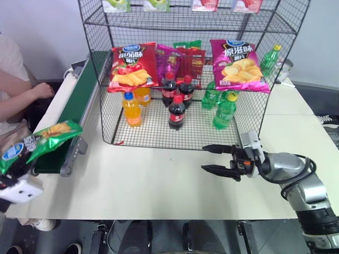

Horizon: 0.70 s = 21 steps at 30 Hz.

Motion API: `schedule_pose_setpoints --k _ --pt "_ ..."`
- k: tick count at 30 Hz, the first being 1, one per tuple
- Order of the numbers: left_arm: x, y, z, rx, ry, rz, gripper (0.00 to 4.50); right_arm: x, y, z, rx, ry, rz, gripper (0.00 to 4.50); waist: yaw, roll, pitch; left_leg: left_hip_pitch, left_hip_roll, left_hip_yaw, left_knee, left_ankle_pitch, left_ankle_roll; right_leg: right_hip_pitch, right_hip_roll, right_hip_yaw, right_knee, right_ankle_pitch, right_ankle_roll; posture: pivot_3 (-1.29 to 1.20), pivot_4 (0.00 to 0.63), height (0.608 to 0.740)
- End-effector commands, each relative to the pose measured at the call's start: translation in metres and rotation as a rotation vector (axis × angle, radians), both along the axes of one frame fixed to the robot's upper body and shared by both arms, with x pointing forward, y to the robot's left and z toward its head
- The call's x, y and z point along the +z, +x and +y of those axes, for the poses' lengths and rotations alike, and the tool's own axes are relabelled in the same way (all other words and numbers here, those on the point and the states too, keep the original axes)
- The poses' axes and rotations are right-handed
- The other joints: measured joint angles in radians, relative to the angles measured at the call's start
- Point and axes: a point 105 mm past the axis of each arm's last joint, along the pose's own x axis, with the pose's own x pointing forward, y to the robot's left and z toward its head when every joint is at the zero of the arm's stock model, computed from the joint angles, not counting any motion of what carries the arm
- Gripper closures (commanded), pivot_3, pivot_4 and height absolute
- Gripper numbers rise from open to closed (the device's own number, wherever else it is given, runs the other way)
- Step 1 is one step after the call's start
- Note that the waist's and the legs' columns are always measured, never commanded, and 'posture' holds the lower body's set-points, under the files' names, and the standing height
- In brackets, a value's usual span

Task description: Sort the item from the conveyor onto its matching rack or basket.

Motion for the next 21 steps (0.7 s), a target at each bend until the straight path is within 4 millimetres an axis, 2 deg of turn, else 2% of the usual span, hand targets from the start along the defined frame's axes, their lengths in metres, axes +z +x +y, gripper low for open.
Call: schedule_pose_setpoints --k 1,4,9,14,17,21 --pt "0.032 0.003 -0.016 -0.102 -0.154 -0.071 4.39 0.01 0.003 0.001 0.009 0.014 -0.051 1.07 -0.002 0.0 0.0 0.0 0.0 0.0 0.0 0.0 0.0 0.0 0.0 0.0 0.0 0.0 0.0 0.0 0.15 0.739" --pt "0.036 0.0 -0.032 -0.243 -0.349 0.021 4.39 0.009 0.004 0.0 0.009 0.016 -0.052 1.07 -0.009 0.0 0.0 0.0 0.0 0.0 0.0 0.0 0.0 -0.001 0.0 0.0 0.0 0.0 0.0 0.0 0.15 0.739" --pt "0.048 -0.005 -0.037 -0.386 -0.616 0.152 4.39 0.01 0.005 0.003 0.012 0.016 -0.055 1.07 -0.005 0.001 0.0 0.0 0.001 0.001 0.0 0.0 0.0 -0.001 0.0 0.0 0.0 0.0 0.0 0.0 0.15 0.739" --pt "0.056 -0.006 -0.057 -0.55 -0.9 0.36 4.39 0.012 0.006 0.007 0.022 0.012 -0.065 1.07 -0.001 0.0 0.0 0.001 0.0 0.0 0.002 0.0 0.0 0.002 0.0 -0.001 0.001 0.0 0.0 0.0 0.15 0.739" --pt "0.056 -0.011 -0.073 -0.64 -0.997 0.502 4.39 0.015 0.006 0.009 0.025 0.011 -0.072 1.07 -0.003 0.001 0.0 0.001 0.0 0.0 0.002 0.0 0.0 0.001 0.001 -0.001 0.001 0.0 0.0 0.0 0.15 0.739" --pt "0.045 -0.006 -0.094 -0.733 -1.034 0.694 4.39 0.018 0.006 0.011 0.041 0.007 -0.08 1.07 -0.003 0.001 0.0 0.001 0.0 0.0 0.002 0.0 0.0 0.001 0.003 -0.001 0.002 0.0 0.0 0.0 0.15 0.739"
